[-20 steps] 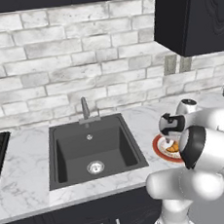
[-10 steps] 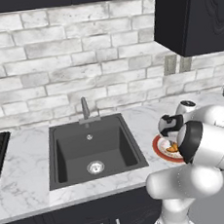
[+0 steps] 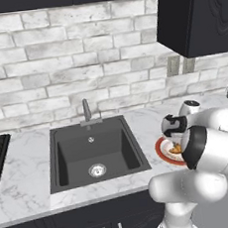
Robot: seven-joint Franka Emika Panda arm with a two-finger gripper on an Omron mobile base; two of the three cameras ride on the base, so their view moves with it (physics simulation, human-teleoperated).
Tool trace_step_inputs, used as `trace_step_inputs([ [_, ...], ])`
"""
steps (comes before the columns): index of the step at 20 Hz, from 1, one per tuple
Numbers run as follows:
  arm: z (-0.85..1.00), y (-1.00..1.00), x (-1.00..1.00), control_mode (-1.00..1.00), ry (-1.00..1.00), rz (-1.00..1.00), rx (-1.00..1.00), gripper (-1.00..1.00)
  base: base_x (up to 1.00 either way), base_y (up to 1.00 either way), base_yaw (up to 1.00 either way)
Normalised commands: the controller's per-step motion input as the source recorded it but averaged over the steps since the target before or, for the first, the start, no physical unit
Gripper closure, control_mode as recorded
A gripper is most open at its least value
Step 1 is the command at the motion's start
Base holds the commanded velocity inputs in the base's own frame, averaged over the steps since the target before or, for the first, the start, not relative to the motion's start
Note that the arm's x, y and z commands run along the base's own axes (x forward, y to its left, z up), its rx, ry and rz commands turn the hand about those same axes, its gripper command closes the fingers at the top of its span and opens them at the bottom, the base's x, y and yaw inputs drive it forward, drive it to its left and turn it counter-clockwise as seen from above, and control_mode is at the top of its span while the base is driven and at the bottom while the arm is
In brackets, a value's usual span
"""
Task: Pick the croissant and place it on the pan. Then turn on the stove to warm the croissant.
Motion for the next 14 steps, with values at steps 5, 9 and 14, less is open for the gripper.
trace_step_inputs([
  [5,0.76,0.00,-0.14,-1.00,-0.04,0.00,0.02,1.00,0.00,0.00,0.00],
  [9,0.87,0.00,-0.24,-1.00,-0.09,0.00,0.00,1.00,0.00,0.00,0.00],
  [14,0.61,0.08,-0.44,-1.00,-0.15,0.04,0.00,1.00,0.00,0.00,0.00],
])
